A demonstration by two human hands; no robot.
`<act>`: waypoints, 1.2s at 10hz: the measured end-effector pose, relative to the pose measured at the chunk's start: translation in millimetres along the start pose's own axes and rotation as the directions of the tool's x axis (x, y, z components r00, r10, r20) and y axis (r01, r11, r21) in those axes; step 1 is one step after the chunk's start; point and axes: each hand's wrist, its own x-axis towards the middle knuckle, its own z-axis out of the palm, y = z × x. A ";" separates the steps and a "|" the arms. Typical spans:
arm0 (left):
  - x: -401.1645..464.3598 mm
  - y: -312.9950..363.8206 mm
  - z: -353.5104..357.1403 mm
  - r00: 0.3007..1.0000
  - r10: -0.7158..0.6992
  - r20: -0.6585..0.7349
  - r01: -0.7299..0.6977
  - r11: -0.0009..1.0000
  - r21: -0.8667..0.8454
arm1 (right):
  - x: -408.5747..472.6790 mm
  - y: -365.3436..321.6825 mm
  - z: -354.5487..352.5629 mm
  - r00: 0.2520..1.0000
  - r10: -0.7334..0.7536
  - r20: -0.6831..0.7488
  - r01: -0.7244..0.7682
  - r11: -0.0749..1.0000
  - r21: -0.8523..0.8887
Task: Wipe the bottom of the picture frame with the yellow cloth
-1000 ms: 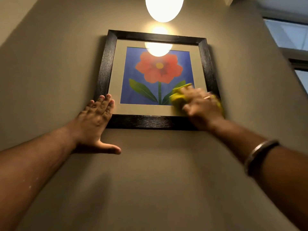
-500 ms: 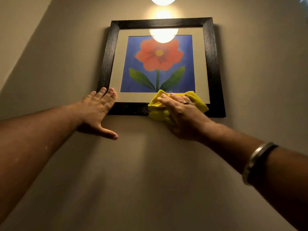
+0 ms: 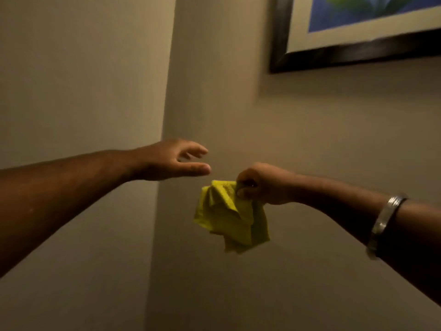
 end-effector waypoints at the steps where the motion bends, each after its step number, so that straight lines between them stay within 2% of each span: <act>1: -52.8 -45.0 32.4 0.981 -0.133 0.138 0.153 0.977 -0.151 | 27.8 -39.6 62.4 0.991 -0.028 0.133 -0.008 0.965 0.263; 2: -141.1 -129.4 77.3 0.930 -0.290 0.227 0.351 0.885 -0.307 | 75.3 -101.3 162.4 0.955 -0.079 0.287 -0.092 0.838 0.537; 3: -201.7 -187.7 106.9 0.874 -0.392 0.286 0.478 0.796 -0.371 | 107.9 -138.1 236.1 0.915 -0.131 0.381 -0.174 0.726 0.666; 4: -290.2 -262.0 167.6 0.762 -0.559 0.327 0.647 0.637 -0.420 | 138.2 -188.8 362.4 0.859 -0.139 0.492 -0.324 0.597 0.734; 5: -356.8 -306.2 225.6 0.635 -0.705 0.316 0.745 0.450 -0.493 | 138.7 -228.0 465.2 0.809 -0.112 0.577 -0.449 0.517 0.729; 6: -465.1 -354.3 332.2 0.378 -0.865 0.329 0.807 0.134 -0.576 | 110.0 -279.4 624.4 0.704 -0.112 0.701 -0.609 0.411 0.678; 7: -537.2 -366.8 407.7 0.197 -0.899 0.390 0.829 -0.060 -0.555 | 75.0 -300.5 719.1 0.631 -0.106 0.768 -0.678 0.406 0.613; 8: -615.7 -363.6 512.4 0.015 -0.864 0.503 0.846 -0.257 -0.467 | 22.6 -308.5 834.3 0.565 -0.055 0.823 -0.700 0.497 0.513; 9: -640.3 -357.1 554.0 -0.031 -0.845 0.534 0.867 -0.288 -0.406 | 1.0 -301.7 879.9 0.516 -0.030 0.856 -0.665 0.616 0.422; 10: -652.9 -357.3 585.8 -0.073 -0.854 0.515 0.910 -0.268 -0.315 | -22.6 -285.8 922.6 0.570 -0.087 0.817 -0.480 0.772 0.416; 11: -638.7 -364.7 578.4 -0.157 -0.862 0.481 0.936 -0.285 -0.204 | -15.9 -278.9 916.3 0.651 -0.061 0.757 -0.237 0.931 0.279; 12: -589.1 -367.2 514.8 -0.025 -0.940 0.339 0.986 0.033 0.164 | 17.7 -267.4 861.5 0.772 -0.053 0.633 -0.100 0.974 0.205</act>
